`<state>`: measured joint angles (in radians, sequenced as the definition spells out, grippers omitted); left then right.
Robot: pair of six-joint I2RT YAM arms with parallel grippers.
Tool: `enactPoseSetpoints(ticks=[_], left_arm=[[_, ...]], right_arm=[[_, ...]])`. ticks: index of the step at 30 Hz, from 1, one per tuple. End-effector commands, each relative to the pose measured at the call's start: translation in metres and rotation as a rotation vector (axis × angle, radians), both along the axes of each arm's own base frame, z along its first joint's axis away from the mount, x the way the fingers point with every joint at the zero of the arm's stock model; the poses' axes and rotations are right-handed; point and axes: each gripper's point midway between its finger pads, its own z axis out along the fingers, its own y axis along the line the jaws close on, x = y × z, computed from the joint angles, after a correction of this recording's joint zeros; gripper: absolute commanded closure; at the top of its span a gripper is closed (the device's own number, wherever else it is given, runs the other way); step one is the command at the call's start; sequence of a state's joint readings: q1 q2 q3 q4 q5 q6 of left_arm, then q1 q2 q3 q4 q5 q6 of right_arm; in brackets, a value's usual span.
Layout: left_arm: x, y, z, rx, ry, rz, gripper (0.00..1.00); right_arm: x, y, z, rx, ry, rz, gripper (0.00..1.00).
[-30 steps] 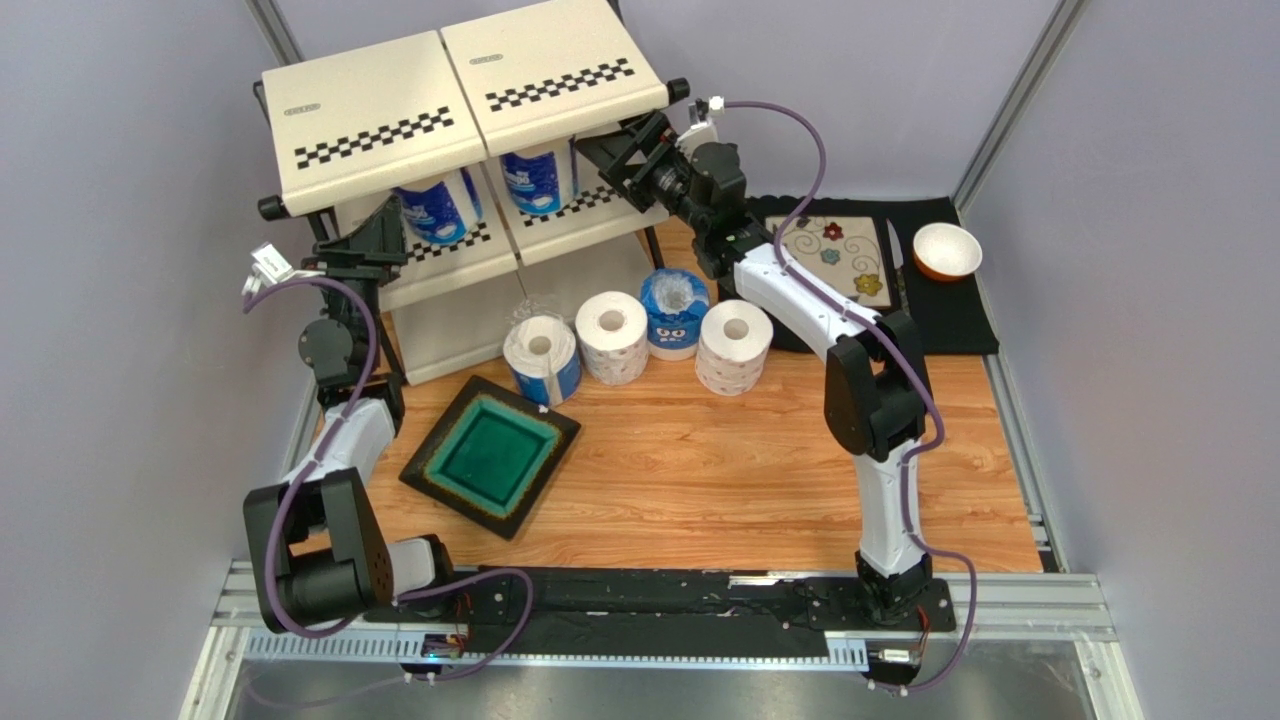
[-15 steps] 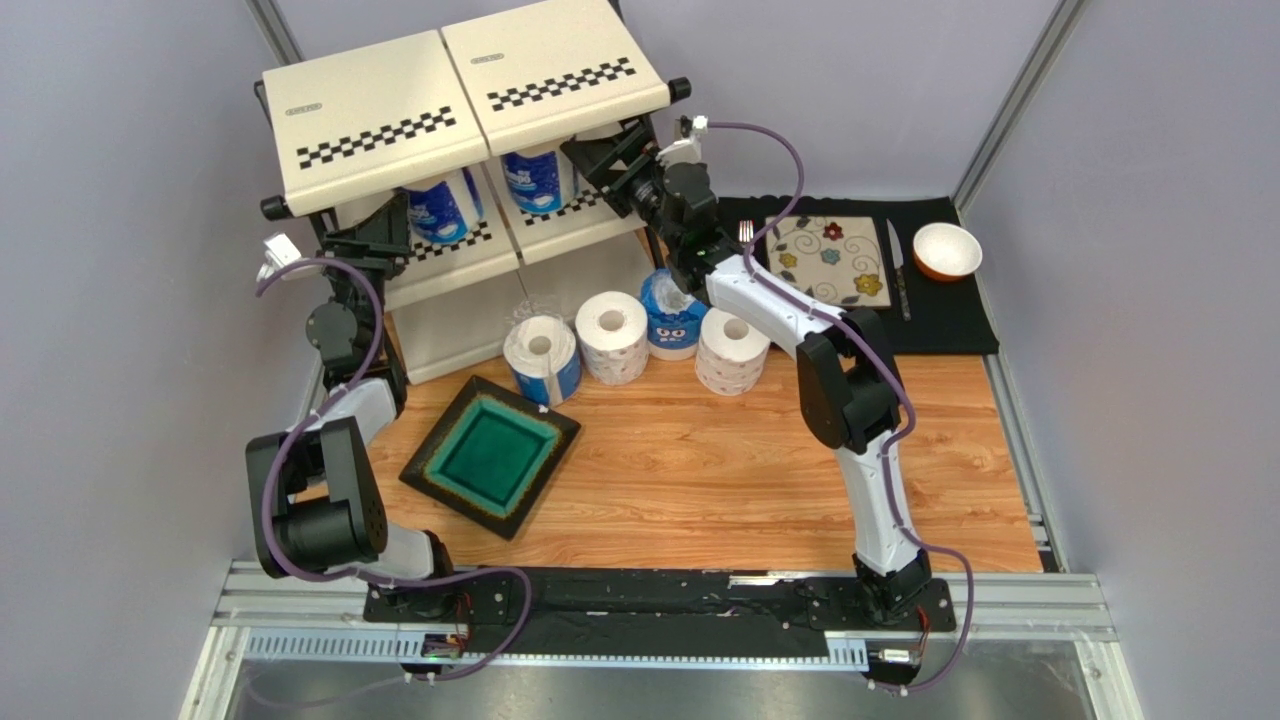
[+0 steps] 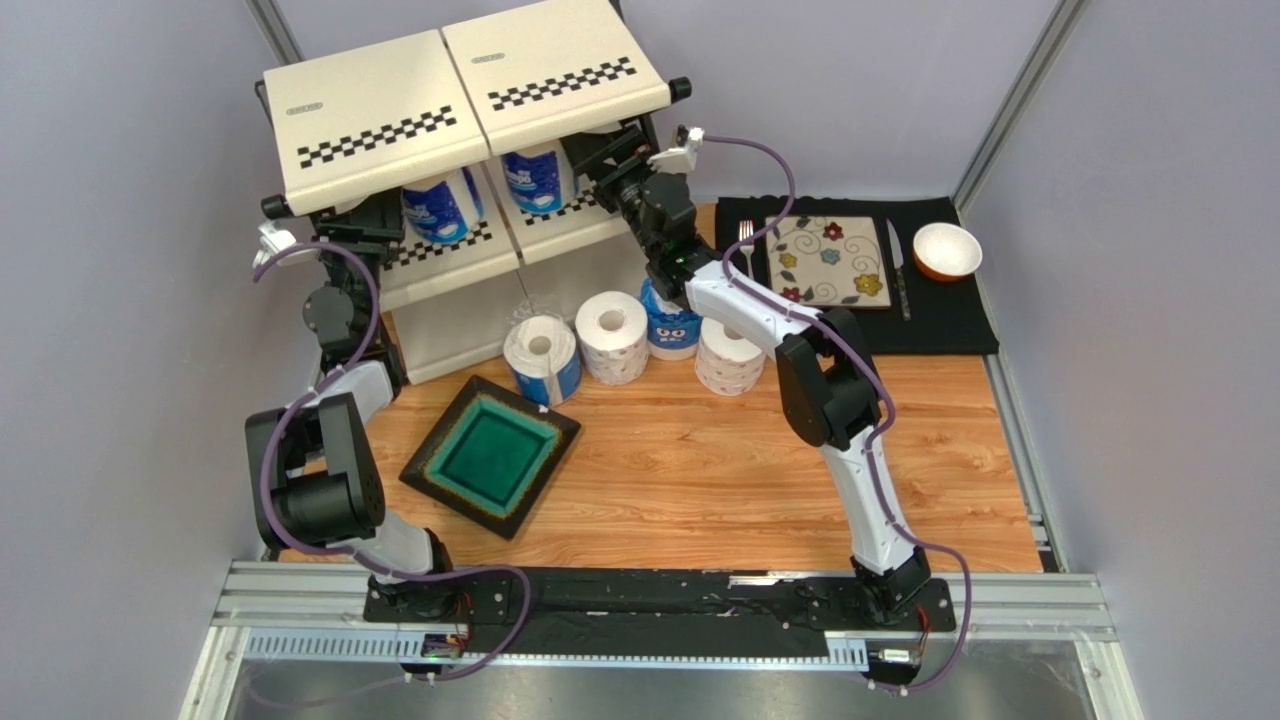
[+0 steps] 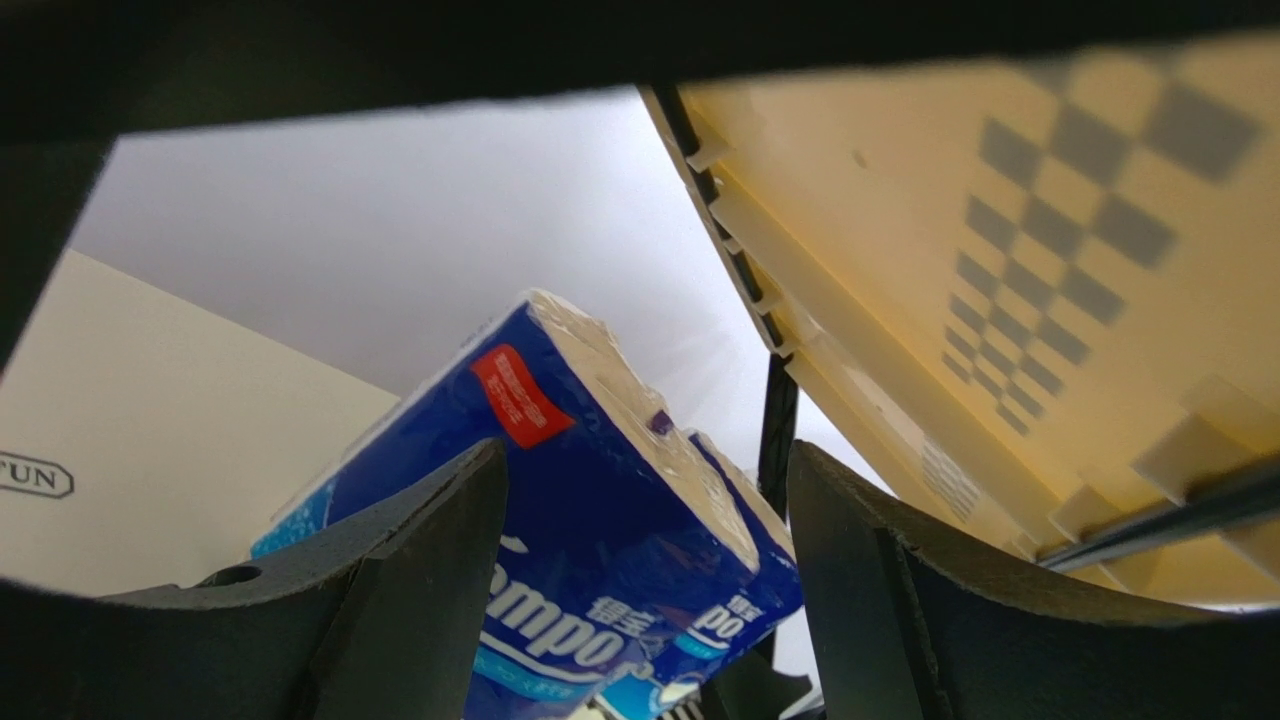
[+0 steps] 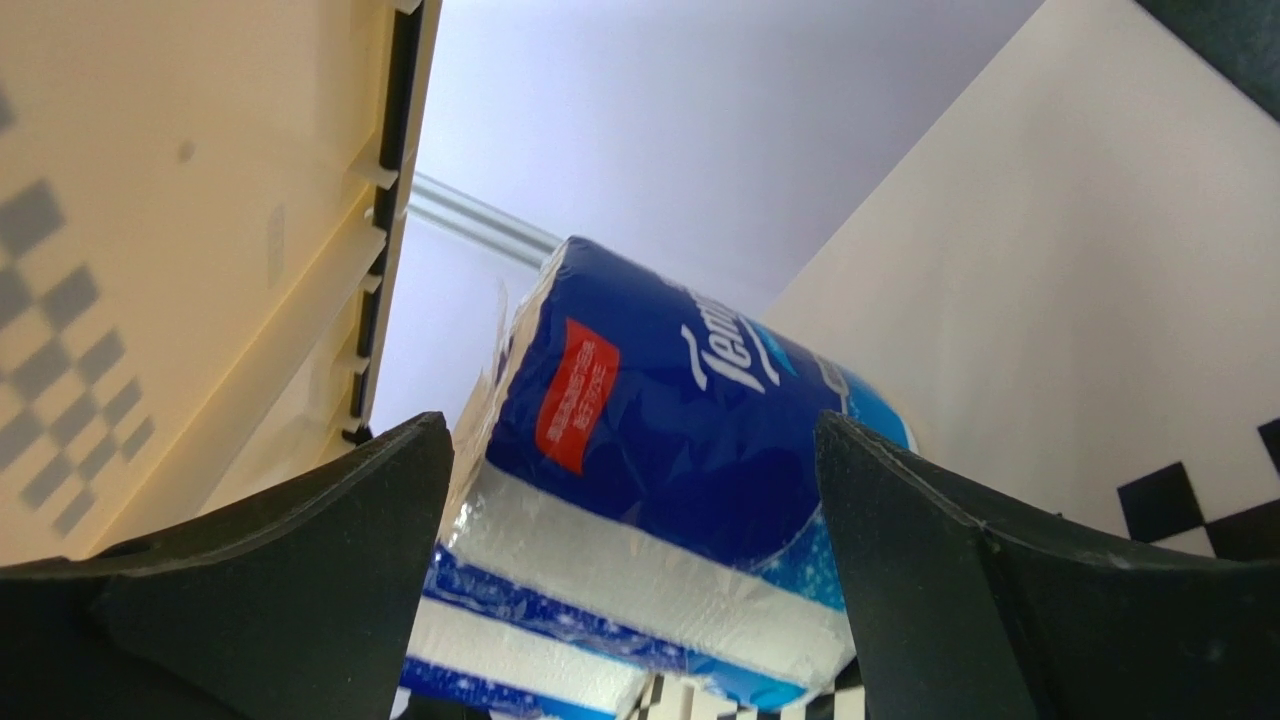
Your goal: Place and organize the paper towels onto the shelf
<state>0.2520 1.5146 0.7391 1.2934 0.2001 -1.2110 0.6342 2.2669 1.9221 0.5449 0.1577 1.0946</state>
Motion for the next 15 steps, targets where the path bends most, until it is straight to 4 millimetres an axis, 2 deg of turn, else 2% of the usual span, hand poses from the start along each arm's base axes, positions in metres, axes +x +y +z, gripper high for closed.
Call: enactPoseSetpoints(ticks=[1, 9, 10, 11, 15], left_arm=[[-0.025, -0.016, 0.062, 0.091, -0.268, -0.03, 0.23], [-0.015, -0.027, 0.063, 0.108, -0.274, -0.06, 0.23], [-0.014, -0.028, 0.064, 0.109, -0.277, -0.061, 0.23], [-0.014, -0.029, 0.064, 0.111, -0.277, -0.063, 0.23], [-0.011, -0.029, 0.061, 0.108, -0.269, -0.066, 0.23]], right_arm=[[0.006, -0.004, 0.031, 0.057, -0.064, -0.096, 0.05], [0.013, -0.003, 0.037, 0.042, -0.086, -0.135, 0.05], [0.015, -0.001, 0.033, 0.032, -0.083, -0.133, 0.05], [0.015, 0.0, 0.041, 0.039, -0.096, -0.133, 0.05], [0.021, 0.004, 0.034, 0.028, -0.085, -0.131, 0.05]])
